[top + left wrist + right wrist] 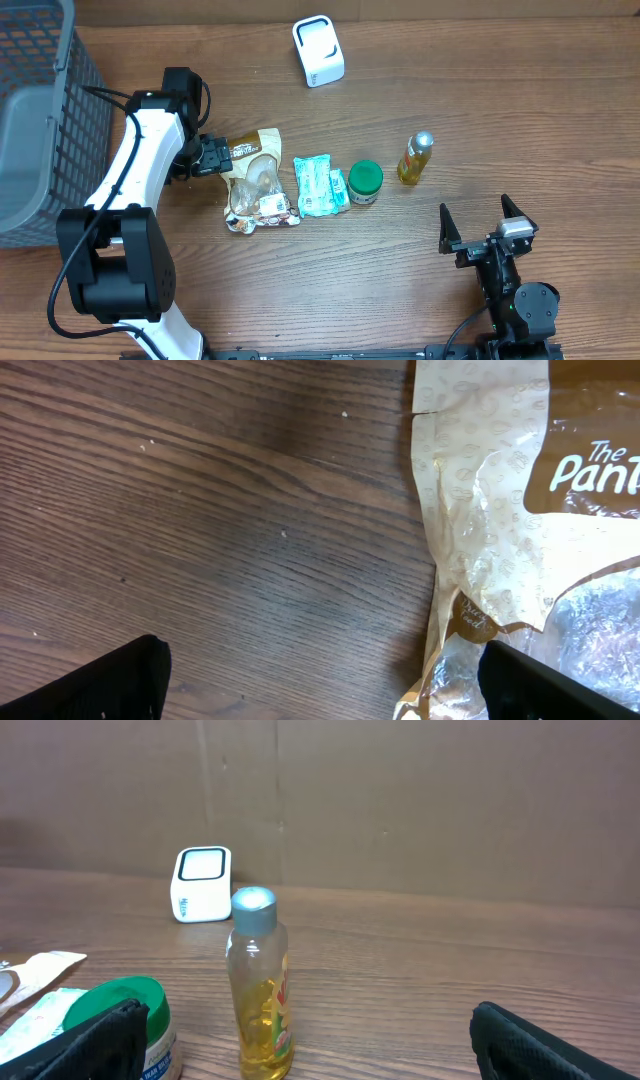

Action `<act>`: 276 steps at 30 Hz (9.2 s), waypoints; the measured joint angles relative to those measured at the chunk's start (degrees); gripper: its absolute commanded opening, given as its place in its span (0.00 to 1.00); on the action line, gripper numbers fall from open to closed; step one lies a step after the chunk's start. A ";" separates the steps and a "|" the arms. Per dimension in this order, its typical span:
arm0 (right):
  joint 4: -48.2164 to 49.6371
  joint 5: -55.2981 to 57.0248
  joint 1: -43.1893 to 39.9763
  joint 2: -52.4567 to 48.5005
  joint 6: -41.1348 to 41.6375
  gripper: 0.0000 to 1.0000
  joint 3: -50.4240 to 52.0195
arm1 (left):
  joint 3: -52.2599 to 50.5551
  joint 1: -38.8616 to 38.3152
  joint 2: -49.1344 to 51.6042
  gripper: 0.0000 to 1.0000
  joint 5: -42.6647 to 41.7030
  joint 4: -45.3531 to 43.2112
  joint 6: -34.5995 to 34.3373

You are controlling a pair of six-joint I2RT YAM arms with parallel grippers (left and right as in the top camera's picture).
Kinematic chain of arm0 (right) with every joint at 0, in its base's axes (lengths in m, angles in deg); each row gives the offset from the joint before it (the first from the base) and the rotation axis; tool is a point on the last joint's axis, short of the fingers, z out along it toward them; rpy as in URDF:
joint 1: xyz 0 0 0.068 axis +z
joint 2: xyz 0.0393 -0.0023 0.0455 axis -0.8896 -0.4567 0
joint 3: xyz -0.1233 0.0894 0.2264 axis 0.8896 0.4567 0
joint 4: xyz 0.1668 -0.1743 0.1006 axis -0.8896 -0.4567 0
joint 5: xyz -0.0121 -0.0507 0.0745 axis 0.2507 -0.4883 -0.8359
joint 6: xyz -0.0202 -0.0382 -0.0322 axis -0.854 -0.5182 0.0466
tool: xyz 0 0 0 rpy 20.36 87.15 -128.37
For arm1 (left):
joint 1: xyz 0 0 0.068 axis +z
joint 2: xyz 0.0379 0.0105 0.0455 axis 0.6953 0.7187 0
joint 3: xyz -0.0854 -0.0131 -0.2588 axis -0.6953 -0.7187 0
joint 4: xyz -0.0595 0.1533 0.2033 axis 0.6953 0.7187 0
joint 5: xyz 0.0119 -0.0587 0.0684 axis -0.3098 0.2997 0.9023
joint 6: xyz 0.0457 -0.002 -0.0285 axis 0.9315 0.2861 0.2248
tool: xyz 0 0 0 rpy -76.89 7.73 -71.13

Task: Scan the item barcode

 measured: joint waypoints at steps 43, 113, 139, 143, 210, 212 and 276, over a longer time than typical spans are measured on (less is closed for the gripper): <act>0.00 -0.02 0.00 0.00 -0.02 1.00 0.00 | 0.00 0.00 0.00 1.00 0.20 -0.11 0.02; -74.18 -11.93 0.00 -81.55 5.40 0.73 -84.19 | 0.00 0.00 0.00 1.00 0.22 -0.15 0.02; -65.11 -5.81 19.30 -84.63 24.90 1.00 -84.17 | 0.00 0.00 0.00 1.00 0.22 -0.15 0.02; -65.09 -5.73 19.23 -84.63 25.29 1.00 -84.17 | 0.00 0.00 0.00 0.99 0.22 -0.13 0.02; -64.70 -5.33 19.23 -84.63 25.49 1.00 -84.17 | 0.00 0.00 0.00 1.00 0.22 -0.13 0.02; -63.41 -5.33 19.23 -84.63 25.49 1.00 -84.17 | 0.00 0.00 0.00 0.99 0.22 -0.15 0.02; -76.32 11.52 12.41 -104.08 18.01 1.00 -105.77 | 0.00 0.00 0.00 0.99 0.22 -0.13 0.02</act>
